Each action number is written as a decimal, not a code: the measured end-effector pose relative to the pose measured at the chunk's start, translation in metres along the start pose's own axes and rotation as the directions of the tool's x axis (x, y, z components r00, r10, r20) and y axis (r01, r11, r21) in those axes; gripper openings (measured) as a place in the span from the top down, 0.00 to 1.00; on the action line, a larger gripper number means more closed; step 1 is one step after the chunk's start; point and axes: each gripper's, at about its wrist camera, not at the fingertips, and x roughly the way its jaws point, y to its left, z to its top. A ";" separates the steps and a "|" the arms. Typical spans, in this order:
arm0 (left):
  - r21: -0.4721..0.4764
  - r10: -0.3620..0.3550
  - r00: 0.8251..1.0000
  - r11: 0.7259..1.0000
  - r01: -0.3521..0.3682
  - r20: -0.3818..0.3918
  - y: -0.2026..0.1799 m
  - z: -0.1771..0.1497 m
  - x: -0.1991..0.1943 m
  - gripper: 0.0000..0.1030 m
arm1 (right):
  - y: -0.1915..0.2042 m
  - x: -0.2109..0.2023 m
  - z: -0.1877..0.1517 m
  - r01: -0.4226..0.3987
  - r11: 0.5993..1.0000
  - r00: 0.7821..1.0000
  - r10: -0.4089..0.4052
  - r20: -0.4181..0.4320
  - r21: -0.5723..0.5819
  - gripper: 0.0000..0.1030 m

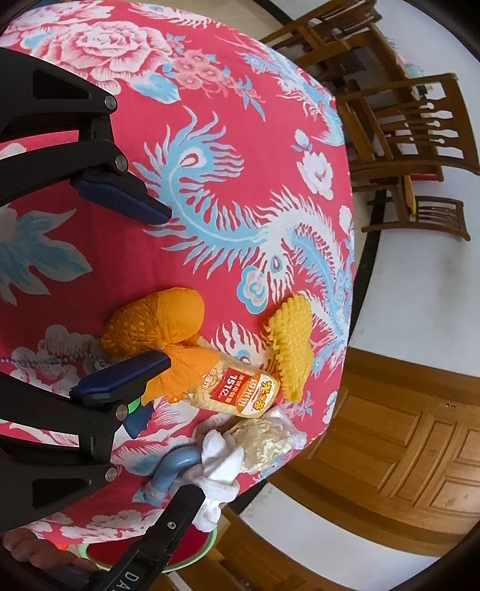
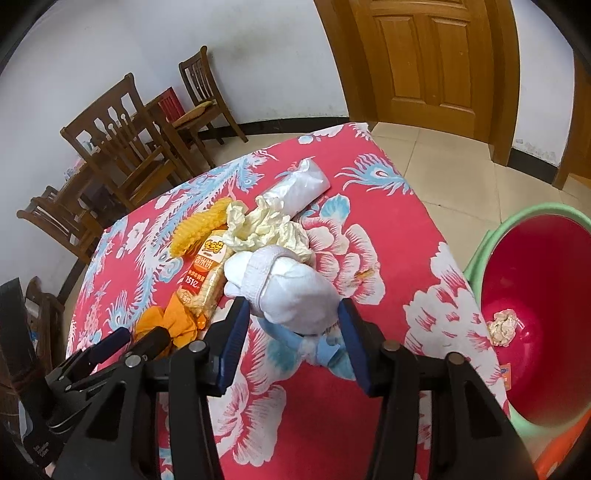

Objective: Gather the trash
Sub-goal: 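Grasp the white cloth bundle with the right tool while the left tool grasps the orange mesh bag, then carry the white cloth and orange mesh bag over the bucket with both tools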

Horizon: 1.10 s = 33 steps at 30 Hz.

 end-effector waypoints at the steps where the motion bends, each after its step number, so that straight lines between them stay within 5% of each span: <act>1: -0.004 -0.004 1.000 1.000 0.004 -0.004 0.000 0.000 0.001 0.29 | -0.001 0.001 0.000 -0.003 1.000 1.000 0.003 0.002 0.002 0.56; 6: -0.002 -0.006 1.000 1.000 0.006 -0.004 -0.002 -0.002 0.001 0.32 | 0.000 0.001 -0.001 -0.005 1.000 1.000 0.005 0.009 -0.005 0.71; 15: -0.011 -0.111 0.994 0.994 0.111 -0.007 -0.005 -0.003 -0.003 0.70 | 0.002 -0.009 -0.004 -0.008 1.000 0.999 0.009 0.037 -0.028 0.85; 22: -0.011 -0.128 0.992 0.992 0.128 0.015 -0.006 -0.004 -0.014 0.79 | 0.003 -0.024 -0.006 -0.022 0.999 0.998 0.024 0.066 -0.031 0.86; 33: 0.009 -0.155 0.984 0.988 0.155 0.083 -0.012 -0.002 -0.049 0.79 | 0.003 -0.056 -0.014 -0.043 0.999 0.992 0.045 0.116 -0.023 0.86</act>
